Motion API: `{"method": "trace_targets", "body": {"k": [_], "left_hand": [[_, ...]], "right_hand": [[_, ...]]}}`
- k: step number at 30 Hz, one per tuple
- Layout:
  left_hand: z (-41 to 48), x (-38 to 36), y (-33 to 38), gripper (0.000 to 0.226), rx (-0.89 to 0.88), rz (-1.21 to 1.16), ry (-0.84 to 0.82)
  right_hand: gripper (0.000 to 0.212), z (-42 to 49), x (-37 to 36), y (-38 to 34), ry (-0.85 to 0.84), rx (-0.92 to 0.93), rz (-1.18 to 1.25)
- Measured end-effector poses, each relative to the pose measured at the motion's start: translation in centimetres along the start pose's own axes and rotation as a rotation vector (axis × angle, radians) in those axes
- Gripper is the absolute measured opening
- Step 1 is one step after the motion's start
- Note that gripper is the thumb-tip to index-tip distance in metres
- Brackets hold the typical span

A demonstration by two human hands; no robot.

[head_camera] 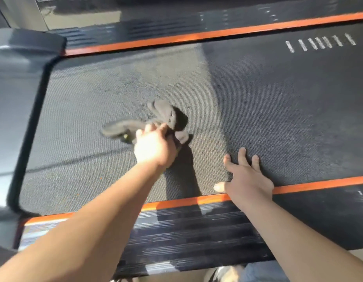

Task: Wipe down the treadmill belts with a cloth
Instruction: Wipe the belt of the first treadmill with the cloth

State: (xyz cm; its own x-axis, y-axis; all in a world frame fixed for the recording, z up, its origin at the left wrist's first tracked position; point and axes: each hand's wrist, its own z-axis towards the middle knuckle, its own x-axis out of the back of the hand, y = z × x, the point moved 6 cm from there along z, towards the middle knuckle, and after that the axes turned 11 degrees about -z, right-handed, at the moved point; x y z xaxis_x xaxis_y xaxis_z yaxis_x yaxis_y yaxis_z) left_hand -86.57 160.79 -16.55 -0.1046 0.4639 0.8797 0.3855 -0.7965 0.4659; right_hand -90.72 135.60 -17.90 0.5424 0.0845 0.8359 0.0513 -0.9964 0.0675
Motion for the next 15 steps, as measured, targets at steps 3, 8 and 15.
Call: {"method": "trace_targets", "body": {"k": [3,8,15], "left_hand": [[-7.7,-3.2,5.3,0.033,-0.453,-0.103,-0.332],[-0.8,-2.1,4.9,0.030,-0.576,0.140,-0.318],[-9.4,-4.1,5.2,0.027,-0.476,-0.158,-0.215]], "right_hand": [[0.055,0.0,0.2,0.1,-0.012,-0.039,0.043],[0.068,-0.1,0.3,0.2,-0.012,-0.010,0.040],[0.060,0.1,0.4,0.1,-0.021,-0.041,0.051]]}}
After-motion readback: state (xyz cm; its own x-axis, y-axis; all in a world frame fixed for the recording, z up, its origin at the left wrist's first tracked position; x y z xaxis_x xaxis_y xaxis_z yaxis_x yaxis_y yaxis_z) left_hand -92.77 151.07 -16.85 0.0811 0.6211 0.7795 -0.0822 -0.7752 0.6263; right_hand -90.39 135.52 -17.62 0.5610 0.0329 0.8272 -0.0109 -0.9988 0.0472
